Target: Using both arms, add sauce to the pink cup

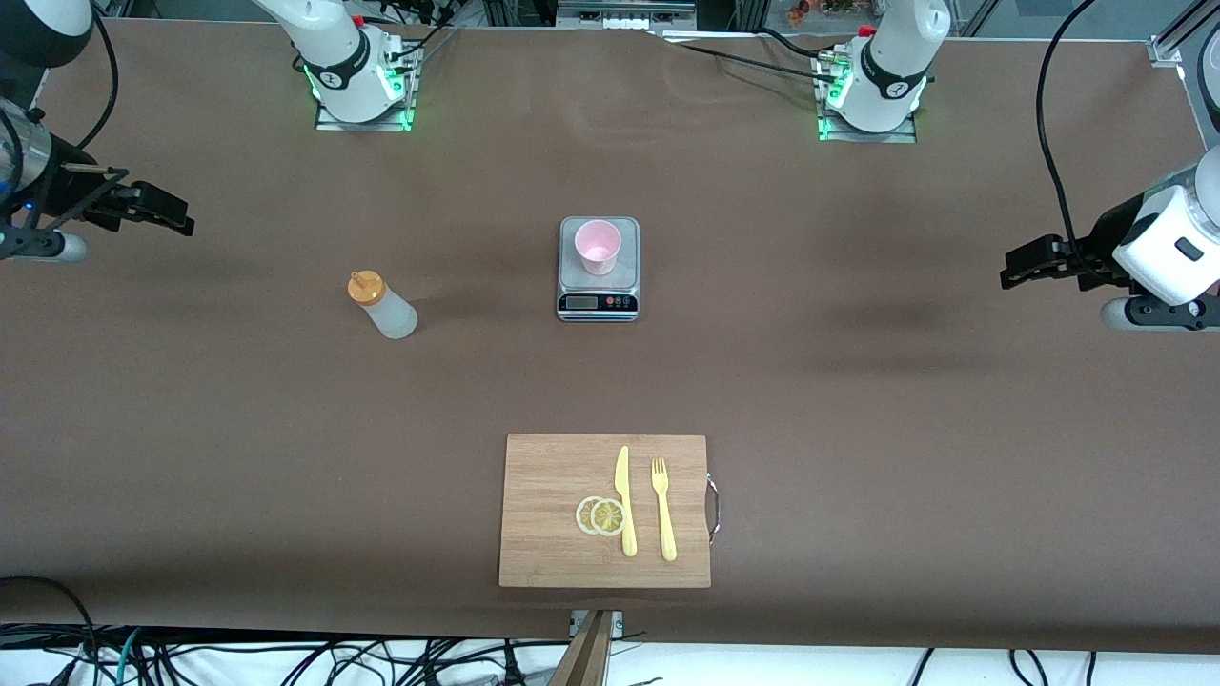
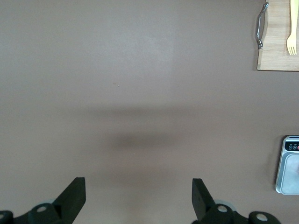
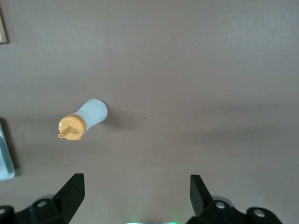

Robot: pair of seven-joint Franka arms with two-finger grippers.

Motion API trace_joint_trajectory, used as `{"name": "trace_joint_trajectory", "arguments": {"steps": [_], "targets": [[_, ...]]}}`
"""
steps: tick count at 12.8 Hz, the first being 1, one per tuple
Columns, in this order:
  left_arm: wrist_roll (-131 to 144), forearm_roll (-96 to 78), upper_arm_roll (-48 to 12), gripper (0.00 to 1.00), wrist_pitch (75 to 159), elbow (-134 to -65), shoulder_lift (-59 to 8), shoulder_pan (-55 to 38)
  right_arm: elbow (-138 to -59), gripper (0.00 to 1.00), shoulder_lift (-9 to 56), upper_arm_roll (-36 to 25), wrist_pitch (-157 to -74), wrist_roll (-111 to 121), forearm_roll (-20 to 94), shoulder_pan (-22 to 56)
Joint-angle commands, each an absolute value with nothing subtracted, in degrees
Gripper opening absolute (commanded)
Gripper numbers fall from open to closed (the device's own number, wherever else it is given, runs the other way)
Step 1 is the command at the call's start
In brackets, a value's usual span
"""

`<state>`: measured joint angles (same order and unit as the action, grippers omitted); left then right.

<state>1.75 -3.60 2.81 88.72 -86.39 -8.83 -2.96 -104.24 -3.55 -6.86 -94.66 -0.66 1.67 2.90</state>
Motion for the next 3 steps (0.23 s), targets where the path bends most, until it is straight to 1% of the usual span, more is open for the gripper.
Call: {"name": "trace_joint_trajectory", "arguments": {"steps": [1, 3], "targets": [[0.61, -2.37, 2.37, 1.00, 88.15, -84.73, -9.58, -2.55, -102.49, 1.00, -3.43, -5.19, -93.87, -0.53, 3.16, 0.79], [0.53, -2.37, 2.37, 1.00, 88.15, -84.73, -9.58, -2.55, -100.47, 1.00, -2.03, -4.31, -93.34, -0.70, 3.16, 0.53]]}}
